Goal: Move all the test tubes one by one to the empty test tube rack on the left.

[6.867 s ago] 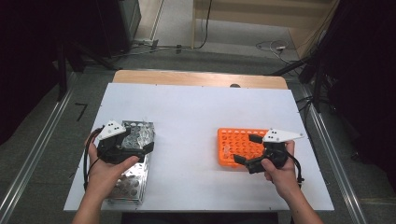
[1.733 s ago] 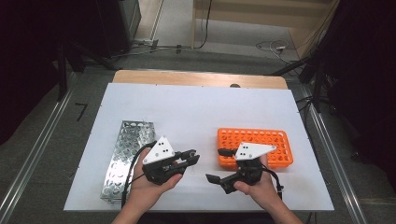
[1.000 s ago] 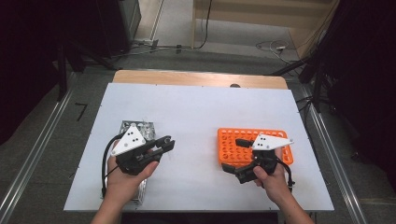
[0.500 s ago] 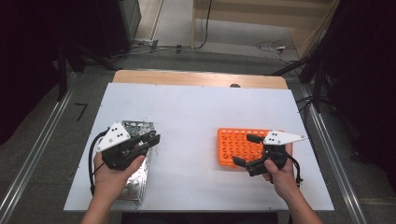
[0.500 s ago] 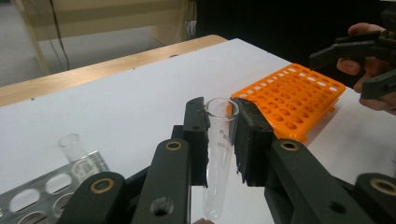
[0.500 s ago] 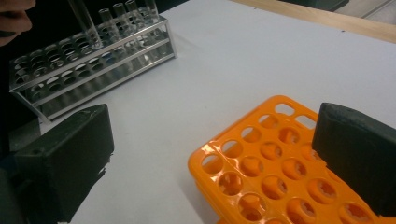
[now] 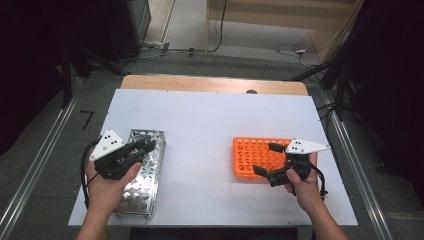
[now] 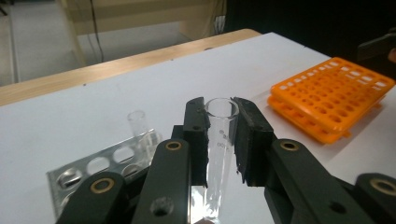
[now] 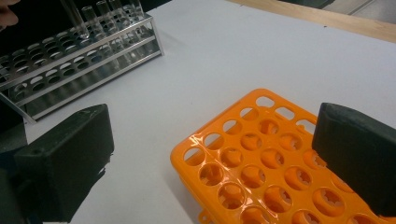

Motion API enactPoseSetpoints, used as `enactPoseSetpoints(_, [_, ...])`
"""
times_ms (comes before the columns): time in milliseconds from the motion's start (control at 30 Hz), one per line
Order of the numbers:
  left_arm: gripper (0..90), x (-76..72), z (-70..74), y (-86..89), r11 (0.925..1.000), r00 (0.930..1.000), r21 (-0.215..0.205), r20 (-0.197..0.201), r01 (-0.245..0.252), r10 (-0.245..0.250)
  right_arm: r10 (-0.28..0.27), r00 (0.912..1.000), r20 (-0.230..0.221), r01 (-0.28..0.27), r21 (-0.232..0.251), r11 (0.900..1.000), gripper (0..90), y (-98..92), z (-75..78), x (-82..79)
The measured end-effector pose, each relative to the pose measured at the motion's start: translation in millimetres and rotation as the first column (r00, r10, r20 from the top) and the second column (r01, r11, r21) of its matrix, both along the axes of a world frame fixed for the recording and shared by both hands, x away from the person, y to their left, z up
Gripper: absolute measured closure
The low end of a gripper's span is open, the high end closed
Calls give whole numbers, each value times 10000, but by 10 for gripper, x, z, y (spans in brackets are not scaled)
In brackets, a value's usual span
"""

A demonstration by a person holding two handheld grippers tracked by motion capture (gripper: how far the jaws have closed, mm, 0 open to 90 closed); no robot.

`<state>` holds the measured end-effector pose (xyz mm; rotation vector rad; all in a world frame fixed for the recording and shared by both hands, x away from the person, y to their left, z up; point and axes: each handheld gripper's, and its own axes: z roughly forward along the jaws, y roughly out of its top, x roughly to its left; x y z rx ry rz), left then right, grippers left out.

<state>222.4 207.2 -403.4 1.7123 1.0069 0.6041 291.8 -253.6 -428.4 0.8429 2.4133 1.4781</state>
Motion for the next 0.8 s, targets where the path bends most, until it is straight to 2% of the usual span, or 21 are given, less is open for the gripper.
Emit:
enactPoseSetpoints(100, [759,-4,-38,38,9999,9999,-103,-83,-138,137,-21,10000,7,21,6,10000,0,-2,0,0])
enactPoseSetpoints(267, [759,-6,-94,48,9998,9997,44,-175,-191,192,-44,10000,-8,44,13,10000,0,-5,-2,-1])
enactPoseSetpoints(533, [758,-17,-199,-12,9968,9992,800,-412,30,3,-74,10000,4,74,23,10000,0,-5,-1,-8])
enactPoseSetpoints(800, [756,-11,-248,54,9975,9953,629,-924,331,-272,-93,10000,-9,93,20,10000,0,-2,-7,-3])
